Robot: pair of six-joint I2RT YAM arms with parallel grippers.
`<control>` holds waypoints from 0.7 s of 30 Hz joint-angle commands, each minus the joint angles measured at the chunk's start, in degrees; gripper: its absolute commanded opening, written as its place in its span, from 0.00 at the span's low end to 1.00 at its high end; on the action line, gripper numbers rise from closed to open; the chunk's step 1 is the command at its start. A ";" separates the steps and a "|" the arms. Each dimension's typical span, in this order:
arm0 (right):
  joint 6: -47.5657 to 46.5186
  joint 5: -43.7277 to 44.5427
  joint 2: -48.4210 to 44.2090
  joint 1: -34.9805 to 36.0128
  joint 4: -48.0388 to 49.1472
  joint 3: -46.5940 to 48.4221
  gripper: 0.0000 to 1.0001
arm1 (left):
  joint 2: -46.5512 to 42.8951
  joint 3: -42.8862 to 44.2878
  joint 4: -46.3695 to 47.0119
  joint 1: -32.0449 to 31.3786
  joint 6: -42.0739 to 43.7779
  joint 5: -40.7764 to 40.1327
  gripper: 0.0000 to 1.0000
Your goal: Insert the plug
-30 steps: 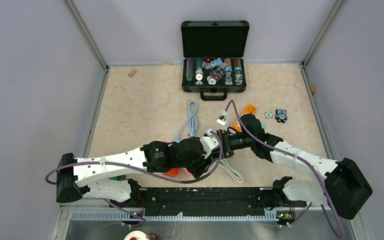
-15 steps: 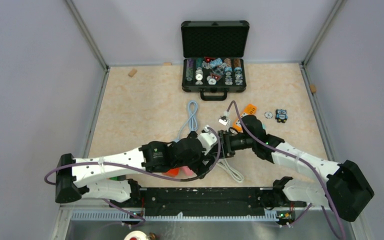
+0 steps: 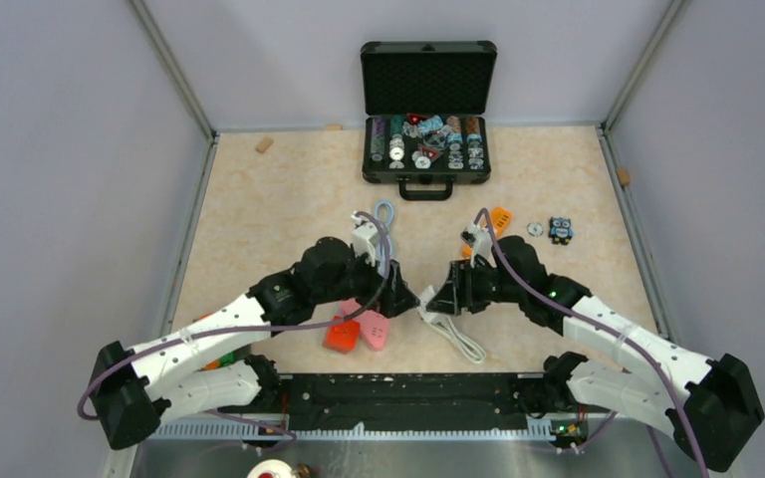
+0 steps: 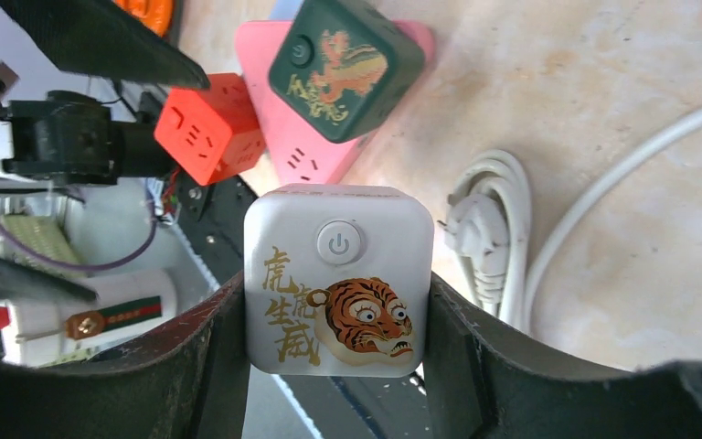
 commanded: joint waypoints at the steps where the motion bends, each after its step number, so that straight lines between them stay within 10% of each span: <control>1: -3.63 4.09 -0.89 0.14 0.12 1.64 0.00 | -3.22 -3.92 9.07 8.10 -6.61 12.91 0.99; 21: -15.68 1.18 2.26 0.14 7.02 4.35 0.00 | -8.15 -5.93 -7.67 56.40 -6.47 18.59 0.99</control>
